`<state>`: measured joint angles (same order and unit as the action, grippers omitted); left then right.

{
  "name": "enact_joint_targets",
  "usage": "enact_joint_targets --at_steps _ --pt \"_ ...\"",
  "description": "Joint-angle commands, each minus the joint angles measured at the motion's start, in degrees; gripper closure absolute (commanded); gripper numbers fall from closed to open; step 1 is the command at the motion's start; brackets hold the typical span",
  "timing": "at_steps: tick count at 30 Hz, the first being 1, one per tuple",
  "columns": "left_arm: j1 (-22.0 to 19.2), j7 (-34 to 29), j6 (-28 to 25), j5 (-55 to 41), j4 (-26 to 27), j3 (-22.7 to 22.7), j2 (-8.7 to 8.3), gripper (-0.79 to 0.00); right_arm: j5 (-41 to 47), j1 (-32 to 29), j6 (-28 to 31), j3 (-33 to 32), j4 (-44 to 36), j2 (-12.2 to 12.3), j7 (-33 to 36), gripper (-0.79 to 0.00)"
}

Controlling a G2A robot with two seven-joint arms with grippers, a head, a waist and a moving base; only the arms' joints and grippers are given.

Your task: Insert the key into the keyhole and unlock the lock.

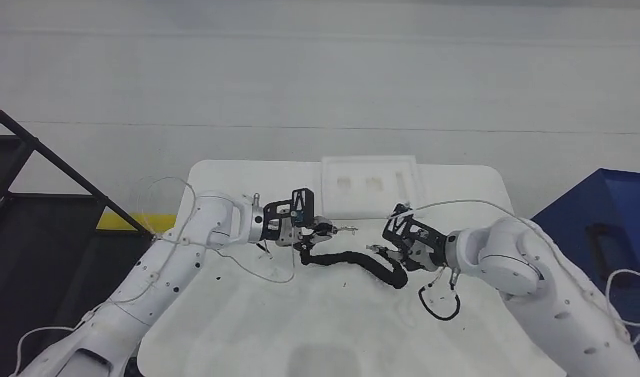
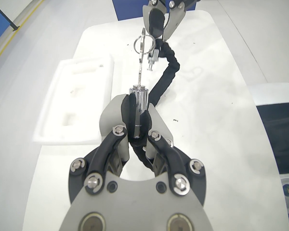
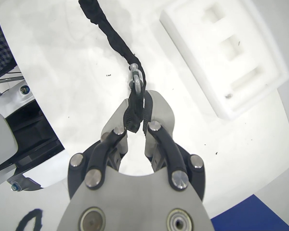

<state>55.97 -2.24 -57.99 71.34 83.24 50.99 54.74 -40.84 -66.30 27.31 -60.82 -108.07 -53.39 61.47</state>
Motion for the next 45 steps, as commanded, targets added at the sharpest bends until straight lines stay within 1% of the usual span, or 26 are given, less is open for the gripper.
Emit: enact_joint_targets --at_steps 1,6,11,12,13,14,15,18,20,24,27,29,31,35,38,41,45 --pt "-0.71 0.24 -0.01 0.68 -1.37 -1.68 0.48 0.000 0.81 -0.17 0.31 -0.58 -0.18 0.09 -0.86 -0.785" --pt "-2.61 0.30 -0.01 1.78 -3.78 -5.88 1.76 0.000 1.11 -1.75 0.50 -3.53 -2.54 0.70 -2.34 -0.785" --pt "-4.78 -0.72 -0.01 1.96 -6.24 -11.06 3.27 0.000 1.26 -4.32 0.63 -7.52 -6.07 1.45 -4.11 -0.785" --pt "-5.21 -0.93 -0.01 1.85 -6.89 -12.06 3.56 -0.046 1.36 -4.89 0.84 -8.34 -6.66 1.60 -4.59 -0.785" --pt "-5.65 -1.09 -0.01 1.64 -7.49 -13.05 3.84 -0.237 1.48 -5.46 1.03 -9.08 -7.18 1.73 -4.98 -0.785" --pt "-6.13 -1.26 -0.01 1.61 -7.95 -14.06 4.11 -0.379 1.70 -6.01 1.25 -9.71 -7.61 1.85 -5.32 -0.785" --pt "-6.64 -1.30 -0.01 1.45 -8.53 -14.96 4.35 -0.785 1.95 -6.47 1.48 -10.29 -7.94 1.96 -5.67 -0.785" --pt "-8.03 -0.14 -0.01 -0.01 -10.40 -16.28 4.99 -0.785 2.84 -7.53 2.53 -11.59 -8.52 2.17 -7.32 -0.785" --pt "-8.86 0.61 -0.01 -0.93 -11.28 -16.73 5.34 -0.785 4.76 -7.79 4.80 -11.51 -8.03 2.15 -9.47 -0.785" --pt "-10.53 2.08 -0.01 -2.47 -11.54 -16.31 5.52 -0.785 7.17 -5.75 7.89 -9.87 -5.68 1.88 -11.74 -0.785" --pt "-11.68 2.84 -0.01 -3.57 -10.75 -14.86 5.11 -0.785 7.93 -3.09 9.40 -7.83 -3.53 1.53 -12.29 -0.785" --pt "-12.64 3.78 -0.01 -4.88 -9.90 -13.40 4.54 -0.785 8.52 -0.99 10.54 -6.79 -1.76 1.28 -12.79 -0.785" --pt "-13.87 4.61 -0.01 -6.25 -8.61 -11.97 3.73 -0.785 9.88 0.89 12.07 -6.31 0.49 1.03 -14.73 -0.785" --pt "-17.04 4.24 -0.01 -10.33 -6.57 -10.15 1.42 -0.785 12.48 4.43 16.58 -5.29 6.31 0.65 -17.26 -0.785" --pt "-20.05 2.70 -0.01 -16.09 -7.27 -9.54 -0.26 -0.785 15.01 7.02 19.15 -5.64 9.88 0.52 -19.05 -0.785" --pt "-23.10 0.15 -0.01 -23.80 -8.36 -10.10 -1.46 -0.785 16.74 9.91 21.38 -6.35 12.93 0.61 -18.65 -0.785" --pt "-27.05 -5.74 -0.01 -35.18 -8.21 -12.81 -2.67 -0.785 19.39 13.66 24.70 -7.50 17.52 0.83 -18.29 -0.785"
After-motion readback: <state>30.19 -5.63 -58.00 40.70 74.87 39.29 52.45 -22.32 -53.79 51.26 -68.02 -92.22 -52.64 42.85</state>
